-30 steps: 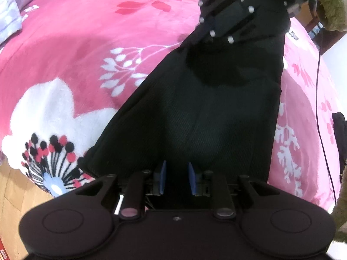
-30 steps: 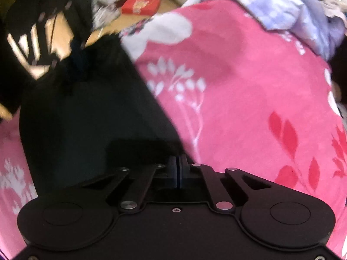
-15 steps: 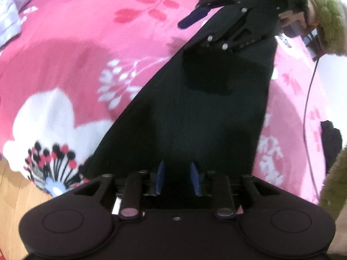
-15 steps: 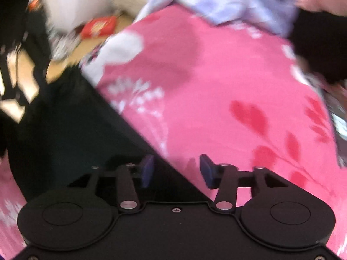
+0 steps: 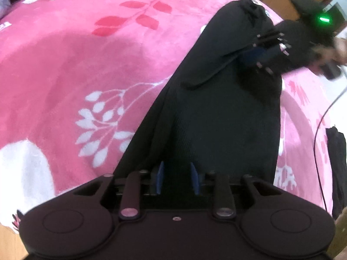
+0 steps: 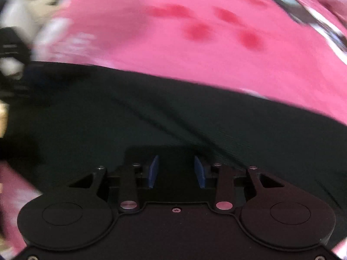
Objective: Fold clothes
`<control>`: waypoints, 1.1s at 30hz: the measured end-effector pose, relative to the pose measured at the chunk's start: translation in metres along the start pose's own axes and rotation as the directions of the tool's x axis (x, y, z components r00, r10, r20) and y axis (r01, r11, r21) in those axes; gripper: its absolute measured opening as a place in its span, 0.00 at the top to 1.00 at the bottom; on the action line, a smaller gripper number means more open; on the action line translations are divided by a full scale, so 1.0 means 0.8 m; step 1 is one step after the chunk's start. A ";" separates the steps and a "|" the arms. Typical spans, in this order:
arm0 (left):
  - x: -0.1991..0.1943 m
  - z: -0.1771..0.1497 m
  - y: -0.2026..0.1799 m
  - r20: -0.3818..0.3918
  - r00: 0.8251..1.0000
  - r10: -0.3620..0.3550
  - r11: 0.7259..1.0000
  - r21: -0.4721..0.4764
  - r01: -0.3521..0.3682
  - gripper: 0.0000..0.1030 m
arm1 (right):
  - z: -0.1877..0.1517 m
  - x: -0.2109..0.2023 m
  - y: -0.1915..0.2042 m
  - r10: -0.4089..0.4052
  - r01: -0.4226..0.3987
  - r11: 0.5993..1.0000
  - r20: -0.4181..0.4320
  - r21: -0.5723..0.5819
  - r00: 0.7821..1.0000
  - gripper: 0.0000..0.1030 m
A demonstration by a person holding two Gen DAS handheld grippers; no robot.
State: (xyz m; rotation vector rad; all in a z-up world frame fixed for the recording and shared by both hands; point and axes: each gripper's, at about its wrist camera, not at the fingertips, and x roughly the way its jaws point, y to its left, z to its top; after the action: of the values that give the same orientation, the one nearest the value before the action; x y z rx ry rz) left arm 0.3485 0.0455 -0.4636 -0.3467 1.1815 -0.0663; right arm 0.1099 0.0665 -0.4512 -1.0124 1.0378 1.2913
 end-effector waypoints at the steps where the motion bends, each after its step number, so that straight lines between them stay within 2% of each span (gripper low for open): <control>1: 0.000 0.000 -0.001 -0.004 1.000 0.001 1.000 0.013 -0.001 0.76 | -0.003 -0.006 -0.022 -0.036 0.035 0.997 0.009 0.071 0.999 0.66; 3: 0.001 0.003 -0.002 -0.015 1.000 0.005 1.000 0.029 -0.005 0.75 | -0.007 -0.027 -0.064 -0.121 0.110 0.967 0.033 0.230 0.992 0.64; 5: 0.003 0.005 -0.003 -0.026 1.000 0.009 1.000 0.031 -0.008 0.75 | -0.013 -0.048 -0.105 -0.212 0.181 0.901 0.037 0.393 0.977 0.58; 6: 0.003 0.007 -0.004 -0.031 0.999 0.011 0.999 0.031 -0.010 0.75 | -0.016 -0.057 -0.121 -0.252 0.210 0.857 0.026 0.470 0.967 0.58; 7: 0.004 0.008 -0.004 -0.036 0.999 0.013 0.999 0.032 -0.012 0.75 | -0.022 -0.064 -0.140 -0.282 0.225 0.798 0.017 0.559 0.959 0.58; 8: 0.004 0.009 -0.005 -0.042 0.999 0.019 0.999 0.036 -0.018 0.74 | -0.031 -0.071 -0.163 -0.310 0.230 0.716 0.005 0.659 0.951 0.58; 9: 0.004 0.010 -0.008 -0.052 0.998 0.029 0.999 0.042 -0.027 0.74 | -0.036 -0.073 -0.179 -0.319 0.227 0.665 -0.005 0.712 0.948 0.59; 10: 0.006 0.012 -0.011 -0.062 0.997 0.038 0.998 0.047 -0.036 0.74 | -0.040 -0.071 -0.189 -0.324 0.229 0.632 -0.016 0.740 0.946 0.60; 12: 0.009 0.015 -0.015 -0.076 0.996 0.055 0.997 0.053 -0.051 0.74 | -0.046 -0.055 -0.226 -0.354 0.282 0.528 -0.095 0.801 0.930 0.60; 14: 0.010 0.016 -0.019 -0.086 0.994 0.070 0.996 0.057 -0.065 0.74 | -0.048 -0.039 -0.246 -0.358 0.318 0.469 -0.152 0.824 0.921 0.65; 17: 0.013 0.016 -0.020 -0.090 0.993 0.079 0.996 0.056 -0.074 0.74 | -0.051 -0.014 -0.260 -0.378 0.390 0.418 -0.233 0.820 0.896 0.65; 24: 0.012 0.015 -0.019 -0.085 0.993 0.075 0.995 0.070 -0.069 0.74 | -0.051 0.003 -0.274 -0.398 0.447 0.389 -0.291 0.806 0.870 0.65; 25: 0.013 0.014 -0.019 -0.085 0.994 0.074 0.995 0.072 -0.068 0.74 | -0.049 0.003 -0.275 -0.394 0.447 0.385 -0.294 0.807 0.871 0.66; 27: 0.013 0.014 -0.019 -0.084 0.994 0.074 0.995 0.075 -0.068 0.74 | -0.046 0.006 -0.279 -0.369 0.428 0.387 -0.289 0.816 0.884 0.77; 28: 0.013 0.013 -0.019 -0.083 0.994 0.074 0.995 0.077 -0.068 0.74 | -0.044 0.006 -0.283 -0.362 0.422 0.389 -0.285 0.819 0.888 0.86; 29: 0.013 0.013 -0.019 -0.082 0.994 0.074 0.995 0.078 -0.068 0.74 | -0.043 0.006 -0.288 -0.358 0.413 0.388 -0.278 0.824 0.891 0.90; 33: 0.012 0.012 -0.019 -0.079 0.994 0.072 0.995 0.080 -0.066 0.74 | -0.044 -0.007 -0.290 -0.342 0.349 0.372 -0.222 0.860 0.913 0.93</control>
State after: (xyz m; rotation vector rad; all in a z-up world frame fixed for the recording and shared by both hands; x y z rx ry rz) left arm 0.3629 0.0312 -0.4647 -0.2368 1.2671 -0.0664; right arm 0.3410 0.0249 -0.4535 -0.3353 1.2059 0.2273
